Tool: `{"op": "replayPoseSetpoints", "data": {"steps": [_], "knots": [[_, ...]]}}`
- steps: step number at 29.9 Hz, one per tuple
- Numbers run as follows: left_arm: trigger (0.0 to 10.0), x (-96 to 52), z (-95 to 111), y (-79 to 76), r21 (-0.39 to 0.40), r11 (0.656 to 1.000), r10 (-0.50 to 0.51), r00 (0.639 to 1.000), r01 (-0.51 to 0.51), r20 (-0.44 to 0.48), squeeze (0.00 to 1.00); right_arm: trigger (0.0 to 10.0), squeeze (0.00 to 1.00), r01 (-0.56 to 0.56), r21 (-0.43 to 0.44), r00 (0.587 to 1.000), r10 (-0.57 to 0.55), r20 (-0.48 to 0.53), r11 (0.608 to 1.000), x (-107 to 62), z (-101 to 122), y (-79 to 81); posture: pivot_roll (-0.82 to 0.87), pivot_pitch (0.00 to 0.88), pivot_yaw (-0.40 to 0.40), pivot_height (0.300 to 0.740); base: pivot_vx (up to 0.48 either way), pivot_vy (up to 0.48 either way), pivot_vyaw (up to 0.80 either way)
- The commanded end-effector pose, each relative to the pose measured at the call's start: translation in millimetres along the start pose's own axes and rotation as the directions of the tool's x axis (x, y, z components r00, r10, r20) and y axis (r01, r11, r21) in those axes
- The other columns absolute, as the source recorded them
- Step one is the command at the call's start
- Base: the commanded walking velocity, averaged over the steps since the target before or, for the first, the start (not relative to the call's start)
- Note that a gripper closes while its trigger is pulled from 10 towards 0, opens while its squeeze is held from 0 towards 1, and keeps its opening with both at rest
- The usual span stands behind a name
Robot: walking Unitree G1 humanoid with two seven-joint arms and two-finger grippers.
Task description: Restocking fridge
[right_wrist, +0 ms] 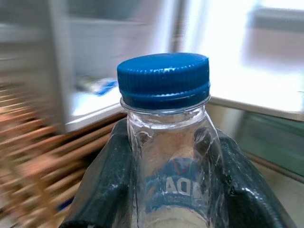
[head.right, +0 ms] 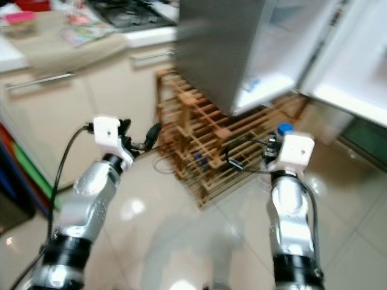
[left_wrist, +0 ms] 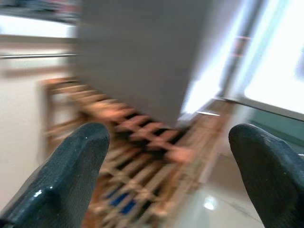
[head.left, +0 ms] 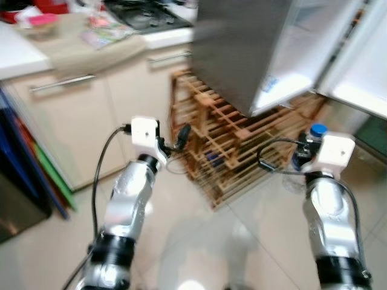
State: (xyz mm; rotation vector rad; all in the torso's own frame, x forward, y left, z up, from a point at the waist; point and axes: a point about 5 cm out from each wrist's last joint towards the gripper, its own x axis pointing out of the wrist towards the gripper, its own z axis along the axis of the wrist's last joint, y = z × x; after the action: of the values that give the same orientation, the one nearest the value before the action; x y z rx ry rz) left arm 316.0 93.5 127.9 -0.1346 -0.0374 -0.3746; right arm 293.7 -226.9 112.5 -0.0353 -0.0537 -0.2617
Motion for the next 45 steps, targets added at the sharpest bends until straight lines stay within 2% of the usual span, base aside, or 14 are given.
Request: {"op": "replayPoseSetpoints", "data": {"steps": [1, 7, 9, 11, 16, 21, 22, 24, 27, 30, 40, 43, 44, 45], "knots": [[10.0, -2.6, 5.2, 10.3, 0.031, 0.999, 0.025, 0.999, -0.026, 0.025, 0.00, 0.0, 0.00, -0.040, 0.022, 0.999, 0.039, 0.034, 0.999, 3.9, 7.1, 9.4, -0.08, 0.002, -0.033, 0.740, 0.000, 0.000, -0.76], [10.0, -3.3, 12.0, 4.7, 0.014, 1.000, -0.012, 0.998, 0.012, 0.068, 0.00, 0.0, 0.00, -0.056, -0.016, 0.996, 0.057, 0.063, 0.998, 3.4, 11.5, 13.4, -0.08, 0.001, -0.026, 0.740, 0.240, 0.000, -0.13], [10.0, -4.0, 17.8, -6.8, 0.074, 0.995, -0.079, 0.993, 0.073, 0.092, 0.00, 0.0, 0.00, -0.055, -0.019, 0.996, 0.057, 0.072, 0.998, 2.6, 10.8, 14.3, -0.08, 0.006, -0.013, 0.740, 0.480, 0.000, 0.00], [10.0, -4.7, 21.3, -12.4, 0.102, 0.989, -0.118, 0.988, 0.107, 0.102, 0.00, 0.0, 0.00, -0.054, -0.013, 0.995, 0.054, 0.080, 0.998, 1.6, 10.5, 15.1, -0.08, 0.006, -0.007, 0.740, 0.480, 0.000, 0.00], [10.0, -4.6, 24.8, -13.9, 0.120, 0.982, -0.161, 0.982, 0.148, 0.103, 0.00, 0.0, 0.00, -0.055, -0.007, 0.995, 0.056, 0.080, 0.998, -0.4, 8.3, 17.8, -0.08, 0.000, 0.008, 0.740, 0.480, 0.000, 0.00], [10.0, -2.1, 23.0, -8.1, 0.090, 0.988, -0.136, 0.987, 0.128, 0.088, 0.00, 0.0, 0.00, -0.052, -0.014, 0.997, 0.052, 0.055, 0.999, -0.9, 3.2, 18.3, -0.08, 0.000, 0.013, 0.740, 0.480, 0.000, 0.00], [10.0, -0.5, 19.7, -2.9, 0.046, 0.995, -0.092, 0.993, 0.089, 0.074, 0.00, 0.0, 0.00, -0.051, -0.018, 0.997, 0.052, 0.060, 0.999, 0.1, 4.0, 17.8, -0.09, 0.000, 0.014, 0.740, 0.480, 0.000, -0.80], [10.0, -0.1, 17.6, 0.2, 0.027, 0.998, -0.063, 0.996, 0.062, 0.063, 0.00, 0.0, 0.00, -0.047, -0.020, 0.997, 0.048, 0.068, 0.999, 0.6, 5.1, 16.9, -0.09, 0.000, 0.014, 0.740, 0.480, 0.000, -0.62], [10.0, -0.2, 14.9, -0.8, 0.034, 0.998, -0.064, 0.996, 0.062, 0.055, 0.00, 0.0, 0.00, -0.039, -0.020, 0.997, 0.040, 0.069, 0.999, 1.0, 5.4, 14.7, -0.10, 0.000, 0.013, 0.740, 0.480, 0.000, -0.48], [10.0, -0.1, 12.3, -8.5, 0.037, 0.995, -0.097, 0.994, 0.095, 0.052, 0.00, 0.0, 0.00, -0.017, -0.021, 0.998, 0.019, 0.065, 1.000, 1.4, 5.1, 9.0, -0.10, 0.000, 0.010, 0.740, 0.480, 0.000, -0.80], [10.0, 2.9, 11.5, -14.2, 0.052, 0.990, -0.134, 0.990, 0.132, 0.041, 0.00, 0.0, 0.00, -0.029, -0.036, 0.997, 0.032, 0.076, 0.999, 3.4, 7.3, 8.4, -0.11, 0.000, 0.005, 0.740, 0.432, 0.000, -0.72], [10.0, 3.8, 11.9, -14.8, 0.065, 0.990, -0.127, 0.991, 0.125, 0.038, 0.00, 0.0, 0.00, -0.029, -0.037, 0.996, 0.032, 0.079, 0.999, 4.4, 8.4, 9.1, -0.11, 0.000, 0.003, 0.740, 0.000, 0.000, 0.00], [10.0, 4.4, 10.1, -7.2, 0.034, 0.998, -0.059, 0.998, 0.059, 0.020, 0.00, 0.0, 0.00, -0.032, -0.038, 0.996, 0.035, 0.081, 0.999, 5.0, 9.3, 9.6, -0.11, 0.000, 0.003, 0.740, 0.000, 0.000, 0.00], [10.0, 4.4, 10.1, -7.2, 0.034, 0.998, -0.059, 0.998, 0.059, 0.020, 0.00, 0.0, 0.00, -0.032, -0.038, 0.996, 0.035, 0.081, 0.999, 5.0, 9.3, 9.6, -0.11, 0.000, 0.003, 0.740, 0.000, 0.000, 0.00]]}}
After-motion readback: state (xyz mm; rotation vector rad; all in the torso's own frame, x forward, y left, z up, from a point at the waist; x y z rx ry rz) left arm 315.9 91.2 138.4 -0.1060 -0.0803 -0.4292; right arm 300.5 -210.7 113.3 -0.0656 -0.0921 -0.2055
